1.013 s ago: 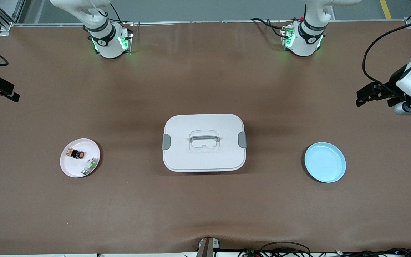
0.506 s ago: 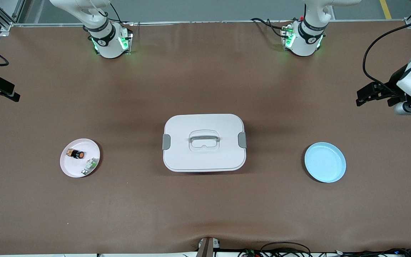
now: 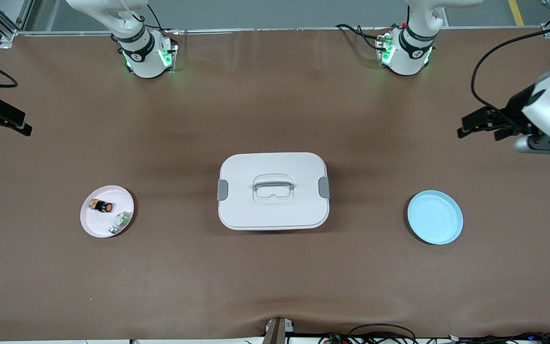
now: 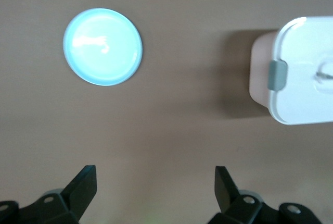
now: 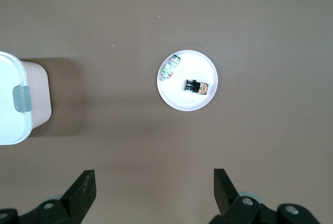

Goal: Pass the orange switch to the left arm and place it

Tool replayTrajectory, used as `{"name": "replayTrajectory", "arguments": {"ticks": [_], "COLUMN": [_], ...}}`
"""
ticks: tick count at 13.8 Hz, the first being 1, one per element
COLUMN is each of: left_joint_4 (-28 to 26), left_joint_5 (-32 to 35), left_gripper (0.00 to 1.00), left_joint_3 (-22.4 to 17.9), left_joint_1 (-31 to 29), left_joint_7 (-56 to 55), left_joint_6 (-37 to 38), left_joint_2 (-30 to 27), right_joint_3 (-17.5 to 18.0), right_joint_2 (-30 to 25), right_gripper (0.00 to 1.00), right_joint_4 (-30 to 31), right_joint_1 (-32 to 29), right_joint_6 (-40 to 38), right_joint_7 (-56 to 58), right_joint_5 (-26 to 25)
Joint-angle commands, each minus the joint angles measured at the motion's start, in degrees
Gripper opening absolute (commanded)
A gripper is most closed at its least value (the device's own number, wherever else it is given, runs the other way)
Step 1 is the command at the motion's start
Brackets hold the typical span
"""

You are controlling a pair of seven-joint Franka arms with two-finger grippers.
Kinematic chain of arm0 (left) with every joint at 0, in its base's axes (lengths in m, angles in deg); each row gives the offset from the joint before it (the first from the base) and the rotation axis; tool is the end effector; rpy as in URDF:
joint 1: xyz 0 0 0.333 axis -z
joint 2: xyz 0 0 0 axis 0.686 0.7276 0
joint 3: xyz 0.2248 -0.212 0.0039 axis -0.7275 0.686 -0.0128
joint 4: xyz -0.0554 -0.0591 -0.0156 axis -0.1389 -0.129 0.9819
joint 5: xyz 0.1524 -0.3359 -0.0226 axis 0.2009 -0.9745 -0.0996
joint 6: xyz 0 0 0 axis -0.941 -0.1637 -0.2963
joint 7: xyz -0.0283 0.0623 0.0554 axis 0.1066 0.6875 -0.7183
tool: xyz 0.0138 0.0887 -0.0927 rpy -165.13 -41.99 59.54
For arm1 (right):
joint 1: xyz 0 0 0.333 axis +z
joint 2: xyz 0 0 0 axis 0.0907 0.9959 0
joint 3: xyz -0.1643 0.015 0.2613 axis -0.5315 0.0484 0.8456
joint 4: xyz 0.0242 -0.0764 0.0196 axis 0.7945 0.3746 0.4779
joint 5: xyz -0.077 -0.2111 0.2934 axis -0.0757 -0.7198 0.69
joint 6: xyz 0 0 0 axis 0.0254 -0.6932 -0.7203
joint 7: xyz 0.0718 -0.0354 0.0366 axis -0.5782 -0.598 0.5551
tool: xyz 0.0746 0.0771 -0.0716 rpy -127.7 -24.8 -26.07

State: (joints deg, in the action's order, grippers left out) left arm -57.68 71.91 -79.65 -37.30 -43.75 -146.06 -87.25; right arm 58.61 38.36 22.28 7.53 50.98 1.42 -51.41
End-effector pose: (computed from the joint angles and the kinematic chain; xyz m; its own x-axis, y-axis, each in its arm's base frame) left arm 0.5342 -0.0736 0.5552 0.9959 -0.0458 -0.0775 -0.0320 -0.9848 0.1708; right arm 0.5478 -0.0152 0.6323 1.0000 -0.0088 -0.0041 -0.0090 -0.9991 -0.0406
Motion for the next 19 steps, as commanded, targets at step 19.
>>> {"name": "replayTrajectory", "arguments": {"ticks": [19], "left_joint_4": [-0.3], "left_joint_5": [-0.8], "left_gripper": [1.00], "left_joint_3": [0.5], "left_joint_1": [-0.7], "left_joint_7": [0.5], "left_joint_6": [1.2], "left_joint_2": [0.8], "right_joint_3": [-0.3], "right_joint_2": [-0.6], "right_gripper": [1.00], "right_joint_4": [8.2], "right_joint_1": [-4.2], "right_joint_6": [10.5], "right_joint_7": [-0.3], "right_joint_5": [-0.6]}}
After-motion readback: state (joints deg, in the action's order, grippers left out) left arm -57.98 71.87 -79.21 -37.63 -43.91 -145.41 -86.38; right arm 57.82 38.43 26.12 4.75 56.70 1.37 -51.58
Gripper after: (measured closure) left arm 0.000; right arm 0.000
